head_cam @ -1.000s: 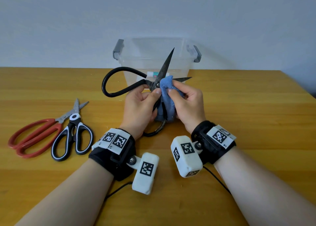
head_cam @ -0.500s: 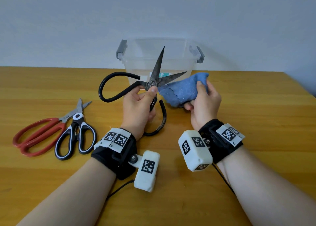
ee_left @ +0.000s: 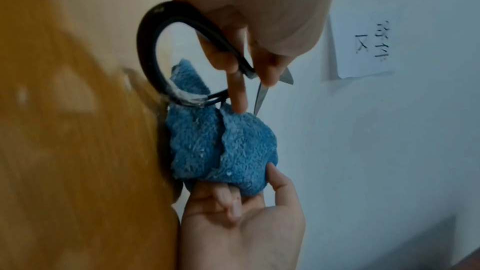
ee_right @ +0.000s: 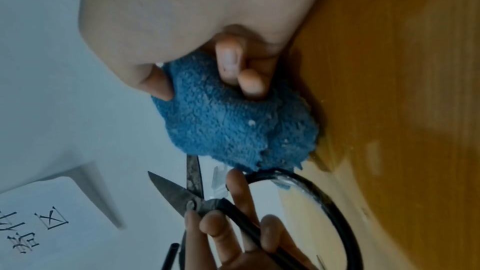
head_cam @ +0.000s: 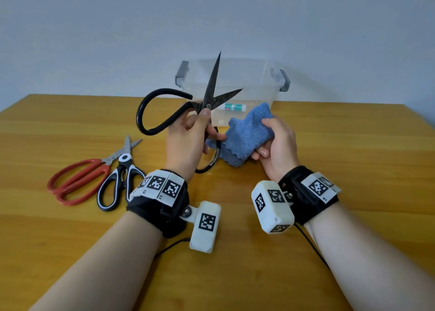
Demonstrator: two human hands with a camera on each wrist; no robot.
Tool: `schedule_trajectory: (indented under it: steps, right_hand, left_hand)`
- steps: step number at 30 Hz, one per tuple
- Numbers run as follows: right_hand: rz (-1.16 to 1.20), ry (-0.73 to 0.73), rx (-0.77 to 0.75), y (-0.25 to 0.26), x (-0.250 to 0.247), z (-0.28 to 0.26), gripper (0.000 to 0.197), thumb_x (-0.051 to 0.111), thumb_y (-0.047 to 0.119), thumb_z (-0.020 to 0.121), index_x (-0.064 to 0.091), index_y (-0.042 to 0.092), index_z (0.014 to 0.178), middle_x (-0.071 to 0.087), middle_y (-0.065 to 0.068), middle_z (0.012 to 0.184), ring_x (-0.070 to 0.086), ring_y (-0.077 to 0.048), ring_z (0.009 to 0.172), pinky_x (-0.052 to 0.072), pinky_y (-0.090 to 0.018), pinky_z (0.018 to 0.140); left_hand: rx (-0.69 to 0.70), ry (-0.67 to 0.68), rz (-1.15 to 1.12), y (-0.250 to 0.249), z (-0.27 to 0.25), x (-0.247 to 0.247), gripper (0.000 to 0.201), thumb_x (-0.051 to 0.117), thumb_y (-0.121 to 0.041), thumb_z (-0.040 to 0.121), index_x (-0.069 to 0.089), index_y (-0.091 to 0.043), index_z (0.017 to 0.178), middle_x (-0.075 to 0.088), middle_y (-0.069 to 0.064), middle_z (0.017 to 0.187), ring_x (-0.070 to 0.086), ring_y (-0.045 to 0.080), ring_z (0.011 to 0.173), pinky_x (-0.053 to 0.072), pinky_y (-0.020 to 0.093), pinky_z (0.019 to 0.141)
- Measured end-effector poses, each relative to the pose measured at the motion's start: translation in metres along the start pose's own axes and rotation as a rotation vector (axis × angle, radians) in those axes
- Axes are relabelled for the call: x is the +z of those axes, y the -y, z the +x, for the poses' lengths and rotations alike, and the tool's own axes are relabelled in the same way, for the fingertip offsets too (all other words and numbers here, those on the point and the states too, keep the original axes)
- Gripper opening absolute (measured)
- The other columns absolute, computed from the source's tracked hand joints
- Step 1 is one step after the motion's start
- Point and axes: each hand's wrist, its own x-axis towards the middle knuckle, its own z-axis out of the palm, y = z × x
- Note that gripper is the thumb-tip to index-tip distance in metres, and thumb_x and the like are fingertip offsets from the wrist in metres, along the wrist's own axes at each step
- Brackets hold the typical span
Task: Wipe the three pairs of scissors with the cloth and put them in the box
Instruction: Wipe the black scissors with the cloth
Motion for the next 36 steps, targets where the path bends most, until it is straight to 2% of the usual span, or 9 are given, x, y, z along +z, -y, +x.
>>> schedule_trajectory:
  steps: [3, 8, 11, 14, 20, 24, 29, 32, 36]
  right_hand:
    - [0.037, 0.121, 0.05, 0.0, 0.002, -0.002, 0.021, 0.046, 0.014, 0.097, 0.063, 0.012, 0.084, 0.051, -0.008, 0.06, 0.027, -0.011, 0.033, 0.026, -0.021, 0.038]
    - [-0.054, 0.243, 0.109, -0.003, 0.004, -0.004, 0.029, 0.059, 0.033, 0.085, 0.064, 0.006, 0.076, 0.042, -0.002, 0.044, 0.028, -0.012, 0.03, 0.027, -0.019, 0.036]
    - [-0.079, 0.281, 0.11, -0.003, 0.001, -0.002, 0.069, 0.067, 0.063, 0.082, 0.065, -0.005, 0.096, 0.045, -0.002, 0.046, 0.031, -0.011, 0.032, 0.029, -0.02, 0.036]
    - [-0.087, 0.304, 0.084, -0.004, 0.001, -0.001, 0.09, 0.076, 0.082, 0.057, 0.065, 0.0, 0.094, 0.046, -0.003, 0.049, 0.032, -0.012, 0.033, 0.03, -0.021, 0.036]
    - [-0.139, 0.331, 0.056, -0.004, 0.002, -0.001, 0.07, 0.075, 0.071, 0.068, 0.066, 0.004, 0.086, 0.052, -0.005, 0.051, 0.034, -0.013, 0.033, 0.031, -0.021, 0.034]
    - [-0.306, 0.296, 0.038, -0.002, 0.003, -0.004, 0.03, 0.072, 0.031, 0.092, 0.065, 0.002, 0.092, 0.056, -0.003, 0.057, 0.04, -0.013, 0.035, 0.031, -0.022, 0.034]
    - [-0.409, 0.215, 0.067, -0.004, 0.004, -0.003, 0.011, 0.074, 0.01, 0.088, 0.065, 0.005, 0.085, 0.064, -0.006, 0.063, 0.054, -0.017, 0.042, 0.037, -0.024, 0.036]
    - [-0.311, 0.199, 0.101, -0.003, 0.002, 0.0, 0.004, 0.074, 0.006, 0.088, 0.07, 0.004, 0.088, 0.073, -0.014, 0.083, 0.071, -0.028, 0.071, 0.056, -0.037, 0.062]
    - [-0.254, 0.202, 0.138, -0.002, 0.001, 0.001, 0.003, 0.072, 0.004, 0.088, 0.071, 0.006, 0.086, 0.075, -0.012, 0.084, 0.073, -0.026, 0.077, 0.06, -0.036, 0.068]
  left_hand:
    - [0.005, 0.041, 0.066, -0.009, -0.002, -0.008, 0.013, 0.058, -0.019, 0.103, 0.069, -0.013, 0.101, 0.078, -0.004, 0.078, 0.077, 0.012, 0.079, 0.05, 0.019, 0.054]
    - [0.139, 0.192, 0.134, -0.017, -0.006, -0.014, 0.017, 0.068, -0.007, 0.096, 0.073, -0.02, 0.107, 0.078, -0.015, 0.089, 0.075, -0.001, 0.088, 0.054, 0.015, 0.077]
    - [0.177, 0.261, 0.175, -0.013, -0.005, -0.013, 0.027, 0.071, -0.008, 0.094, 0.071, -0.03, 0.111, 0.077, -0.019, 0.094, 0.074, 0.003, 0.101, 0.054, 0.017, 0.088]
    - [0.208, 0.303, 0.241, -0.008, -0.002, -0.015, 0.035, 0.072, -0.009, 0.094, 0.067, -0.033, 0.12, 0.075, -0.021, 0.104, 0.071, 0.002, 0.109, 0.053, 0.018, 0.093]
    - [0.135, 0.384, 0.432, -0.01, -0.004, -0.015, 0.042, 0.058, -0.005, 0.102, 0.063, -0.025, 0.139, 0.071, -0.015, 0.122, 0.062, -0.005, 0.12, 0.049, 0.02, 0.105]
    - [0.11, 0.383, 0.506, -0.009, -0.004, -0.015, 0.046, 0.06, -0.008, 0.1, 0.06, -0.024, 0.143, 0.07, -0.012, 0.129, 0.06, -0.004, 0.124, 0.046, 0.027, 0.111]
    - [0.087, 0.313, 0.504, -0.014, -0.006, -0.014, 0.035, 0.056, -0.003, 0.098, 0.076, -0.022, 0.119, 0.074, -0.018, 0.102, 0.067, -0.004, 0.106, 0.053, 0.02, 0.097]
    - [0.054, 0.09, 0.469, -0.017, -0.005, -0.016, 0.035, 0.055, -0.003, 0.093, 0.081, -0.025, 0.087, 0.078, -0.015, 0.089, 0.068, -0.007, 0.086, 0.052, 0.008, 0.075]
    - [0.044, -0.12, 0.384, -0.029, -0.01, -0.02, 0.032, 0.049, -0.003, 0.088, 0.074, -0.017, 0.071, 0.075, -0.005, 0.07, 0.055, 0.011, 0.053, 0.042, 0.017, 0.047]
